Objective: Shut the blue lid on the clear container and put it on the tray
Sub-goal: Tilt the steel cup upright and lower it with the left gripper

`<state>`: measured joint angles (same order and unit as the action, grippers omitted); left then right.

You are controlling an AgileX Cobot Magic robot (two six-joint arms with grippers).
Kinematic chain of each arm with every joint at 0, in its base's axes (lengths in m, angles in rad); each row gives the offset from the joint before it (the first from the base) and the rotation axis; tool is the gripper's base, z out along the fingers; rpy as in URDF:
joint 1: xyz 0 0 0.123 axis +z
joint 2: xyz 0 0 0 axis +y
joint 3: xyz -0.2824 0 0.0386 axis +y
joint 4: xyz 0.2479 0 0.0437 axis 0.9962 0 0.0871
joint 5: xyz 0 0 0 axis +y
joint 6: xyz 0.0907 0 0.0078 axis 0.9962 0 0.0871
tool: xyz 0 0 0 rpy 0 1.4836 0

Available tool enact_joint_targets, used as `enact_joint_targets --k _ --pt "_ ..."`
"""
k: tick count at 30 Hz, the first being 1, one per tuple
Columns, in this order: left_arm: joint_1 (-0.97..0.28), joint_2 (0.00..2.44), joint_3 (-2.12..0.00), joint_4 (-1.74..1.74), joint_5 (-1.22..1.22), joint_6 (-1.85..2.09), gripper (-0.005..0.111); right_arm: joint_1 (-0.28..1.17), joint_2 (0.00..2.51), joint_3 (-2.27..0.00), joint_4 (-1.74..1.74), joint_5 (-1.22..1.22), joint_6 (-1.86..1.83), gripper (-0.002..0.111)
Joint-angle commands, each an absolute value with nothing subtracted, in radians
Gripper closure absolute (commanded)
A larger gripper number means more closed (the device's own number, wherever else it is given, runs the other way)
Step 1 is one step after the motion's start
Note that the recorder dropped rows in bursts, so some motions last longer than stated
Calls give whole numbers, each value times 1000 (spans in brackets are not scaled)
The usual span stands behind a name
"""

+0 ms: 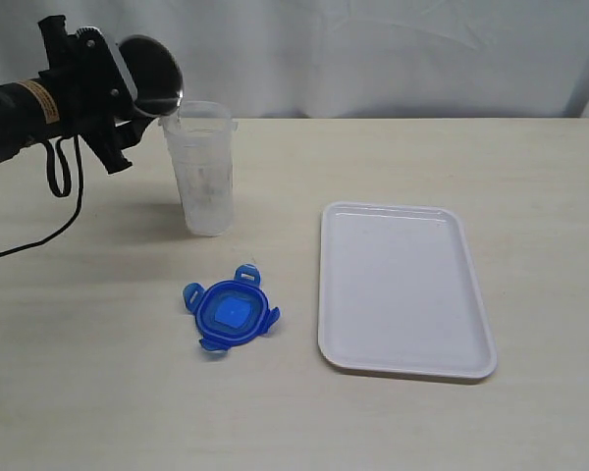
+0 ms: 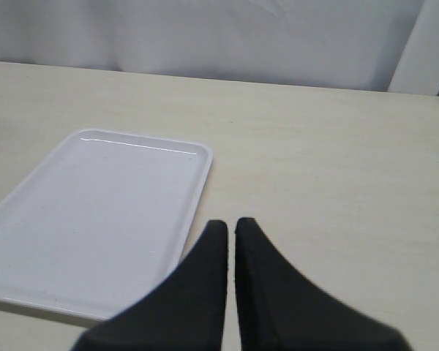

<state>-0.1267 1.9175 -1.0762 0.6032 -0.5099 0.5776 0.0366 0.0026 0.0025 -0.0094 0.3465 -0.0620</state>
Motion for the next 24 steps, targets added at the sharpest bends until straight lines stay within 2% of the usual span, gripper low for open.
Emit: enact_joint_targets --k 1,16,24 --pt "-128 1908 -1096 582 -557 478 107 38 0 0 -12 342 -65 104" --pt "-126 1908 -1096 573 -559 151 107 38 0 0 -12 342 -65 104" --pt "-73 1914 -1096 382 -592 66 107 38 0 0 -12 342 -65 104"
